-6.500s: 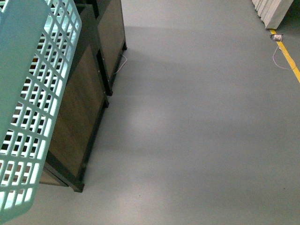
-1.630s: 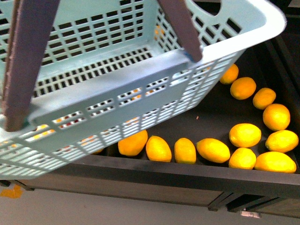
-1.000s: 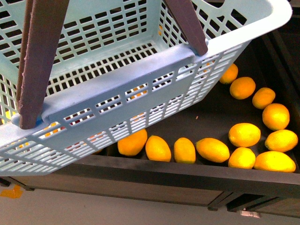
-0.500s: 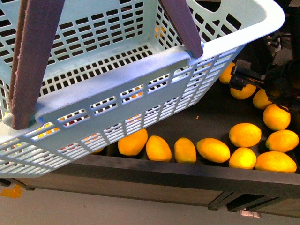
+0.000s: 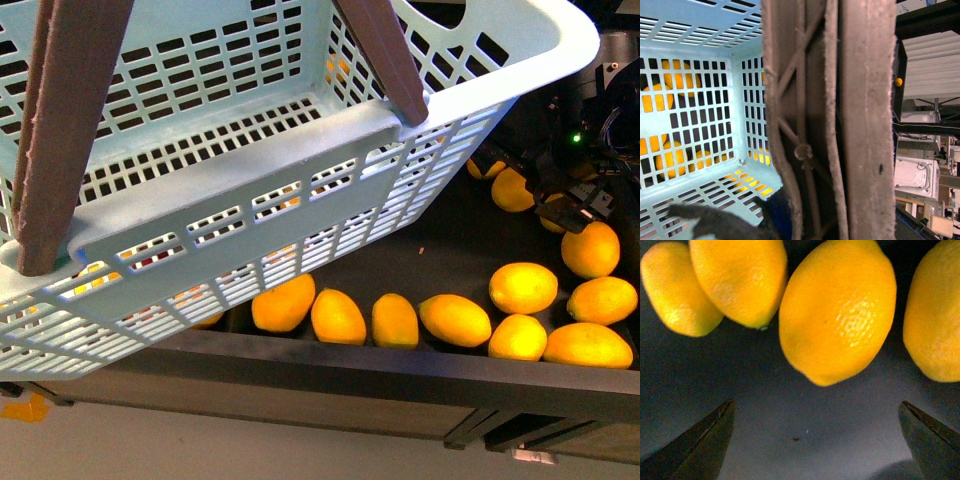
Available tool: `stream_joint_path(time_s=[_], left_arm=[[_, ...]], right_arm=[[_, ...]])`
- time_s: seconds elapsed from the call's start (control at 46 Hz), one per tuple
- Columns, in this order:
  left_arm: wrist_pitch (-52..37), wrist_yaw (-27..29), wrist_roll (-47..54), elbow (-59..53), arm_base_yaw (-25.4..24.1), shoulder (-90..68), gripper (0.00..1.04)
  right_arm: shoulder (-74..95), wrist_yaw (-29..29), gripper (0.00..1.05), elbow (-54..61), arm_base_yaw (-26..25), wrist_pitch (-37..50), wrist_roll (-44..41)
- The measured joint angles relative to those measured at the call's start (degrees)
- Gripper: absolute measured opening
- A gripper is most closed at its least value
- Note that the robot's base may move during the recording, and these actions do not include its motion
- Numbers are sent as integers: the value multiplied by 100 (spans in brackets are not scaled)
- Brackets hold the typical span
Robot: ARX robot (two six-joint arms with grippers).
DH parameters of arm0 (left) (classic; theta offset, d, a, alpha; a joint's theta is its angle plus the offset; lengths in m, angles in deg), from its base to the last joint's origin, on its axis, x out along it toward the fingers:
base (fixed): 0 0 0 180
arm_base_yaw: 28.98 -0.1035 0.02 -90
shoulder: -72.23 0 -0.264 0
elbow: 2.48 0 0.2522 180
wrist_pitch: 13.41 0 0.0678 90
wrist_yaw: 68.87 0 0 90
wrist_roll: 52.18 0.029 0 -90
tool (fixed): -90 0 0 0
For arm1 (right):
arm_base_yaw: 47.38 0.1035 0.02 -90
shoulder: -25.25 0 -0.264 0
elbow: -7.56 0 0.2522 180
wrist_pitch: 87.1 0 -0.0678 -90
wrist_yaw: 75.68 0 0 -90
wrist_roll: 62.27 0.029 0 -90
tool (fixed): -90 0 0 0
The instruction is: Pick lemon and mango into basket
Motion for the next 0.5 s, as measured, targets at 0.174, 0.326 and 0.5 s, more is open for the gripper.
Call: stream_joint_path(time_s=[0.174,0.326,0.5], left_arm=[[0,-13,-2,0,0,0,14],[0,-9,0,0,0,0,14],[0,-11,-2,0,0,0,14]], right_arm=[[402,24,96,-577,-170,-149,160],[632,24,96,-979,-223,-267,177],[852,20,96,-1401,-232,-428,179]])
